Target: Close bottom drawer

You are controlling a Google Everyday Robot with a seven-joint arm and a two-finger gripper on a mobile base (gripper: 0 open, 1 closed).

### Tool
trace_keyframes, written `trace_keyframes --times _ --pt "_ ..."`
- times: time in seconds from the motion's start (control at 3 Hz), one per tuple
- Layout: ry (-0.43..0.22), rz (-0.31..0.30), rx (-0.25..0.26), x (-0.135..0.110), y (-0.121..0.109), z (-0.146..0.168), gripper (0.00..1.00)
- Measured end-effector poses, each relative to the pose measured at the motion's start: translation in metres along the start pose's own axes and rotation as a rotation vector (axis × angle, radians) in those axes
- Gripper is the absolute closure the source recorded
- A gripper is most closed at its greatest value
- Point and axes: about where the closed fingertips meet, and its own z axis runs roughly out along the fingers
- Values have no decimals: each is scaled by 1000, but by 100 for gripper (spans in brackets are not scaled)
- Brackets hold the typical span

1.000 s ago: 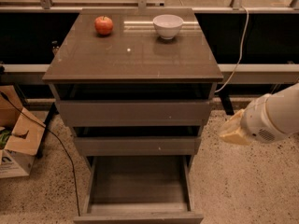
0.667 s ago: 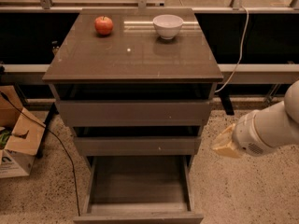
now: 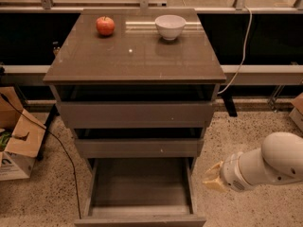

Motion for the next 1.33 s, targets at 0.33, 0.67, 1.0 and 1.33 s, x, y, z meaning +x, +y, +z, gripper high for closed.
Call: trace_keyframes --times 0.33,0.67,1.0,1.33 --pt "3 -5 13 -2 1 -1 100" --pt "-14 15 -7 3 9 28 100" --pt "-52 43 -39 14 15 67 100" --pt "-105 92 -72 33 18 107 100"
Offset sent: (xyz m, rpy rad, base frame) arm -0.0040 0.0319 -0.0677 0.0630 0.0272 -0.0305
